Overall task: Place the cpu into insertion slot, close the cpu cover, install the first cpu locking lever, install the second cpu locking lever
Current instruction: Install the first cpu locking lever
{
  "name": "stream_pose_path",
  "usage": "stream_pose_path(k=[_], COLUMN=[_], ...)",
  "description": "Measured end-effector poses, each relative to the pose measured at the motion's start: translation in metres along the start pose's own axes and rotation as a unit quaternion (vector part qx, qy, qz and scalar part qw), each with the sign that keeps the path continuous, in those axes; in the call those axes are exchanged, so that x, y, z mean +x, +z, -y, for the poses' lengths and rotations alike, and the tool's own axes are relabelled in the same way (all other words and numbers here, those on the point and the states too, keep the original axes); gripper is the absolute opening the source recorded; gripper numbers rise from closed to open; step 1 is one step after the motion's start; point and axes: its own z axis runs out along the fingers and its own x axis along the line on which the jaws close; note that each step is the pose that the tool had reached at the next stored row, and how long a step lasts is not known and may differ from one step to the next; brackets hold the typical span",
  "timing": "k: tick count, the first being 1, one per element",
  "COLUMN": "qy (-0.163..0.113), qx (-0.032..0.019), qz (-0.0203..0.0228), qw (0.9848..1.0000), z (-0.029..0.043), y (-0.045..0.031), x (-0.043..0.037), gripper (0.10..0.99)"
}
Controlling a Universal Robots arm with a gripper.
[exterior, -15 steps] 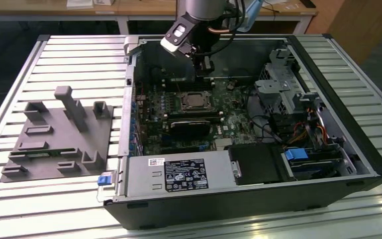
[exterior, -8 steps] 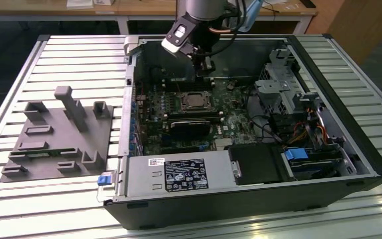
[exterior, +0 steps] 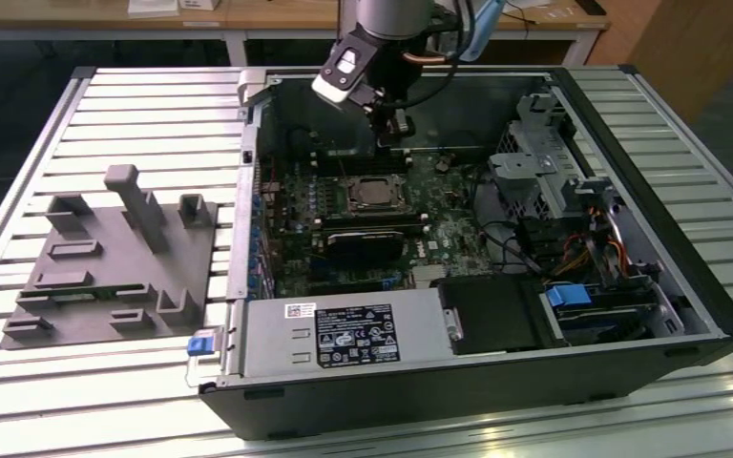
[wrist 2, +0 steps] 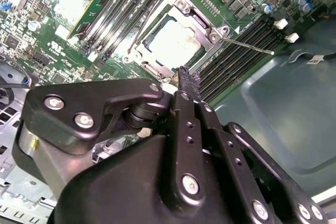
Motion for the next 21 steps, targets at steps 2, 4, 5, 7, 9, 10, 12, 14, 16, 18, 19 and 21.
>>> stream_pose_path(k=[2,4,5,7,9,10,12,14,16,18,19,21], qy=[-0.004,-0.009,-0.011,-0.016,-0.021,-0.024,-0.029,-0.033,-0.039,-0.045,-0.048,-0.052], qx=[0.0001,0.0002,0.0002,0.0003,0.0004,0.0005,0.0006,0.0007,0.0007,0.0009,0.0009,0.001], qz=[-0.0001,-0.0002,-0.0002,-0.0003,-0.0004,-0.0005,-0.0006,-0.0007,-0.0008,-0.001,-0.001,-0.0011], qw=[1.0,1.0,0.9999,0.9999,0.9998,0.9997,0.9996,0.9994,0.9992,0.999,0.9989,0.9986], z=[0.0,0.0,0.0,0.0,0.0,0.0,0.0,0.0,0.0,0.0,0.0,0.0], y=[0.0,0.0,0.0,0.0,0.0,0.0,0.0,0.0,0.0,0.0,0.0,0.0], x=[0.0,0.0,0.0,0.0,0.0,0.0,0.0,0.0,0.0,0.0,0.0,0.0], gripper=[0.106,0.106,0.106,0.106,0.106,0.106,0.106,0.106,0.106,0.106,0.106,0.106])
